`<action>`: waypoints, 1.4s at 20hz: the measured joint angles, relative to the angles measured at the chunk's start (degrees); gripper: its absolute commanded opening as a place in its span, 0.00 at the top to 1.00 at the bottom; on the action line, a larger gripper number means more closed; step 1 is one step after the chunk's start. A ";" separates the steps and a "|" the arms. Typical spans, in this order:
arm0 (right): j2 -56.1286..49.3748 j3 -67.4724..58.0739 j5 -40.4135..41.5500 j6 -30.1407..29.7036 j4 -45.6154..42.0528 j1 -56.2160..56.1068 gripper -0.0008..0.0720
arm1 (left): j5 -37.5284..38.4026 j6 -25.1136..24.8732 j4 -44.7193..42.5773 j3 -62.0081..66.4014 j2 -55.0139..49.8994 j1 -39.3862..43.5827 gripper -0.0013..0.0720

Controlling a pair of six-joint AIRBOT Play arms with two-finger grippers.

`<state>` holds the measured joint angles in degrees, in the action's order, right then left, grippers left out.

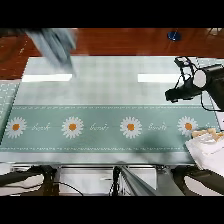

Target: Fold the shirts.

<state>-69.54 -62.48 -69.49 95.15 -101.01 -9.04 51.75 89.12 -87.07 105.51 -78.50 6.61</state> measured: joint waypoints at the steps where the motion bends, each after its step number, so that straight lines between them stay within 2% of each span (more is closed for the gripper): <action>1: 0.00 0.00 -1.20 -0.02 -1.53 0.00 0.46 | 0.04 -0.02 0.00 1.70 2.49 0.98 0.94; 6: 0.00 -0.02 -6.40 -0.17 -8.41 0.00 0.46 | 3.87 -0.15 0.11 5.51 11.89 8.92 0.94; 10: 0.00 -0.02 -8.26 -0.92 -10.97 0.00 0.46 | 10.23 0.04 0.90 4.83 11.65 19.28 0.94; 17: 0.00 -0.02 -9.35 -2.62 -15.30 0.15 0.46 | 13.55 0.07 1.51 -4.28 -2.97 37.46 0.94; 23: 0.00 -0.02 -8.31 -3.23 -14.73 5.11 0.46 | 14.05 0.07 4.09 -9.68 -20.83 45.03 0.94; 24: 0.00 -0.02 -7.89 -3.23 -13.44 6.40 0.46 | 13.35 0.07 5.66 -9.99 -22.62 45.44 0.79; 25: 0.02 -0.02 -7.45 -3.28 -12.17 7.56 0.46 | 12.66 0.07 7.13 -10.16 -23.85 45.66 0.46; 26: 0.00 -0.02 -6.93 -3.50 -10.86 8.68 0.46 | 12.22 0.07 8.39 -10.05 -24.68 45.75 0.25; 28: 0.00 -0.02 -6.08 -3.61 -9.16 10.29 0.46 | 12.28 0.09 10.21 -8.00 -25.44 45.16 0.23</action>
<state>-69.54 -62.50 -75.57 91.55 -110.17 1.26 64.03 89.21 -76.86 97.51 -103.94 51.77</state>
